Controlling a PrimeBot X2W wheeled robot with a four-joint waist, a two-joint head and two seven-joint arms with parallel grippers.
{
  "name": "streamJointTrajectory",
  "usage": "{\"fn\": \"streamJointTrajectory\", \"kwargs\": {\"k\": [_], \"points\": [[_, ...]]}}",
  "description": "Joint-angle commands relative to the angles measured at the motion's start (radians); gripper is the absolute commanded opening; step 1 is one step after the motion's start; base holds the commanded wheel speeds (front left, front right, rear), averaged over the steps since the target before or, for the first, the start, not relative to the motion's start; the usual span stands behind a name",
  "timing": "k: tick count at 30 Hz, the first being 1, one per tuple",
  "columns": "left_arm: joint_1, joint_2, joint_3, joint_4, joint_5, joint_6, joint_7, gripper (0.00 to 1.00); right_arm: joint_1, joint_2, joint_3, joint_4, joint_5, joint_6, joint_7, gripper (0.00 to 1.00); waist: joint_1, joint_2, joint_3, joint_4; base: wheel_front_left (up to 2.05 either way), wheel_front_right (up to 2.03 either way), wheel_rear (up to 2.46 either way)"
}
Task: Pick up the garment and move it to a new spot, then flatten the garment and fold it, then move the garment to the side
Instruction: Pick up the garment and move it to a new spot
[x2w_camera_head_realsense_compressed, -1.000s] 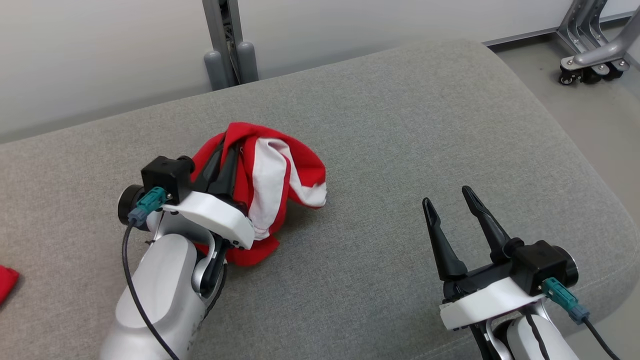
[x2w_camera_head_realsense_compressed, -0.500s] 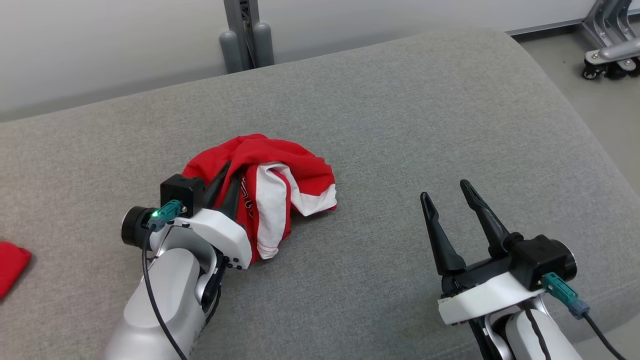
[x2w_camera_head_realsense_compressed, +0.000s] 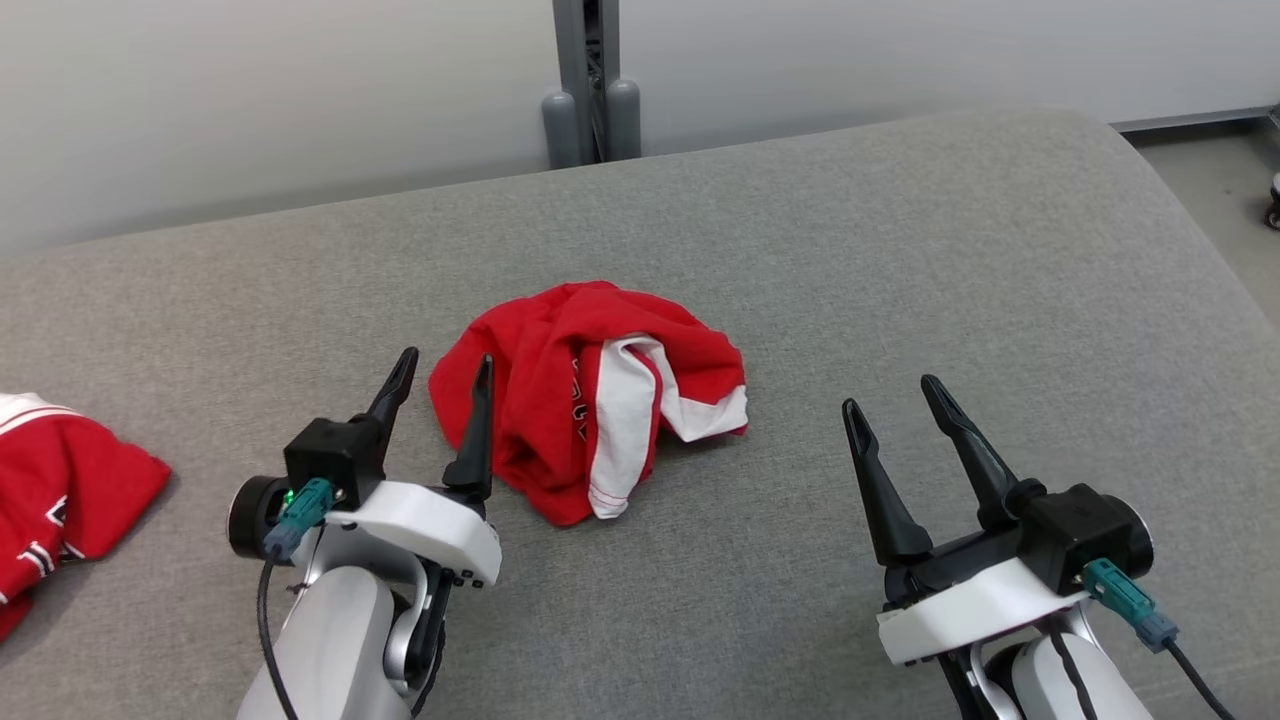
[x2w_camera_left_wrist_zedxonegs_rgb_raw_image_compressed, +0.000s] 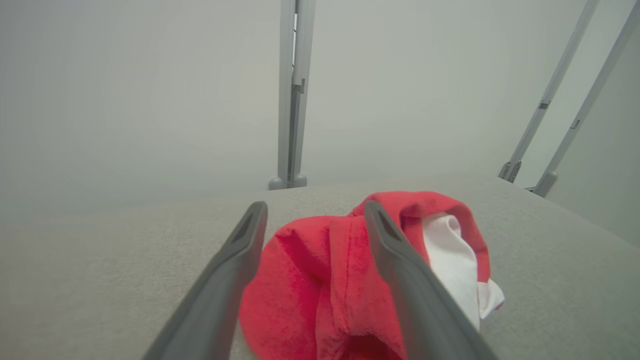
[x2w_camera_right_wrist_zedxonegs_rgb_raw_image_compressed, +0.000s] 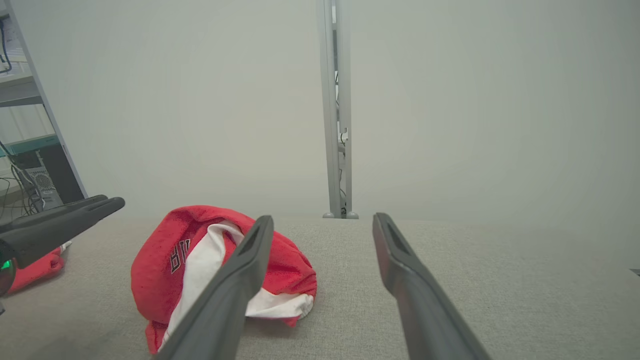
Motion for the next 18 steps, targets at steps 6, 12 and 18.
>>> {"fn": "streamJointTrajectory", "kwargs": {"k": [6, 12, 18], "points": [[0.150, 0.005, 0.081, -0.201, 0.022, 0.036, -0.003, 1.00, 0.037, -0.005, -0.024, 0.005, -0.003, 0.002, -0.002, 1.00, 0.0000, 0.0000, -0.045, 0.073, 0.00, 0.00, 0.00], [0.279, 0.002, 0.151, -0.349, 0.085, 0.089, -0.003, 1.00, 0.071, -0.005, -0.038, 0.017, -0.015, 0.002, -0.002, 1.00, 0.0000, 0.0000, -0.075, 0.121, 0.00, 0.00, 0.00], [0.379, 0.001, 0.181, -0.408, 0.098, 0.111, -0.003, 1.00, 0.107, -0.005, -0.057, 0.015, -0.015, 0.002, -0.002, 1.00, 0.0000, 0.0000, -0.101, 0.159, 0.00, 0.00, 0.00]]}}
